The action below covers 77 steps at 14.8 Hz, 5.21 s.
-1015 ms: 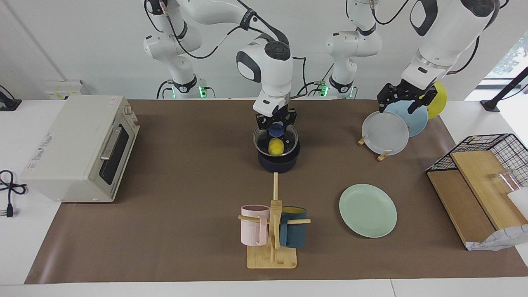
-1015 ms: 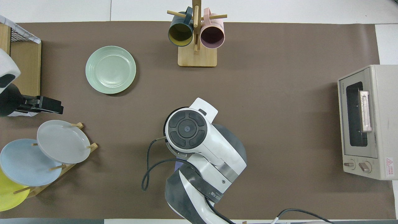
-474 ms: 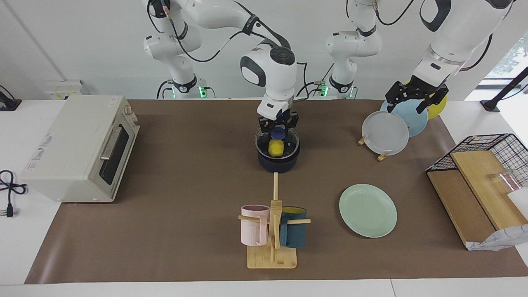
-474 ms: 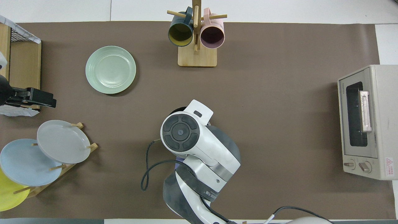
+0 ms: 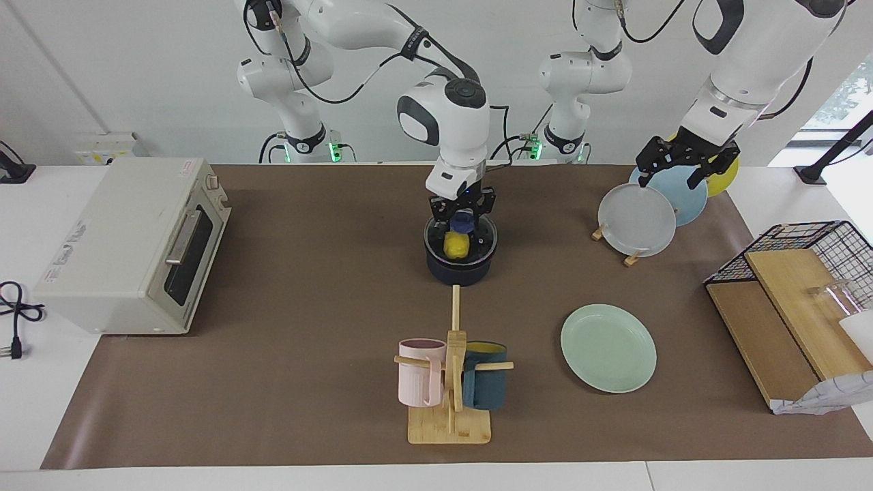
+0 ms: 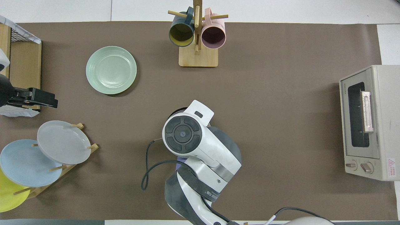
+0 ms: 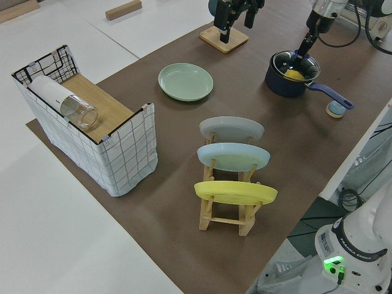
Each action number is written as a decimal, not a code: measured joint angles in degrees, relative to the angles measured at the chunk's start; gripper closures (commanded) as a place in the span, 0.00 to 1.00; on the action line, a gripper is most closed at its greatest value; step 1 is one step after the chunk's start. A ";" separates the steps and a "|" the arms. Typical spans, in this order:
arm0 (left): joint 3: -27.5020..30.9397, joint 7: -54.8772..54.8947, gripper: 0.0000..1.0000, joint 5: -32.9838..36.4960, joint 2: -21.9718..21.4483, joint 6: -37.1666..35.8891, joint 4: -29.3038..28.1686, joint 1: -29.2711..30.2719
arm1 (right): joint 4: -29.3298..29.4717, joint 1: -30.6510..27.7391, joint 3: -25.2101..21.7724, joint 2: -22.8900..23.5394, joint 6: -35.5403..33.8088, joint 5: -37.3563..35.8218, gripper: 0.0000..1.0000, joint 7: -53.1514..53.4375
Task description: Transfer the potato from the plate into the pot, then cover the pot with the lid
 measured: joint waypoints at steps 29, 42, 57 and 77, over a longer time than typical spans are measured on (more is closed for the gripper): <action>-0.45 -0.03 0.00 0.05 -0.01 -0.13 0.07 1.77 | -0.78 -1.46 -0.20 0.73 3.05 -3.71 0.00 4.97; -1.42 -0.03 0.00 0.05 -0.01 -0.15 0.07 2.97 | 11.29 -13.25 -0.47 -6.58 -19.29 -1.00 0.00 -4.11; -1.42 -0.03 0.00 0.05 -0.01 -0.16 0.07 2.97 | 5.94 -20.19 -13.06 -20.15 -34.27 3.10 0.00 -30.13; -1.42 -0.03 0.00 0.05 -0.01 -0.16 0.07 2.97 | 4.44 -24.42 -17.79 -20.32 -30.34 4.29 0.00 -38.69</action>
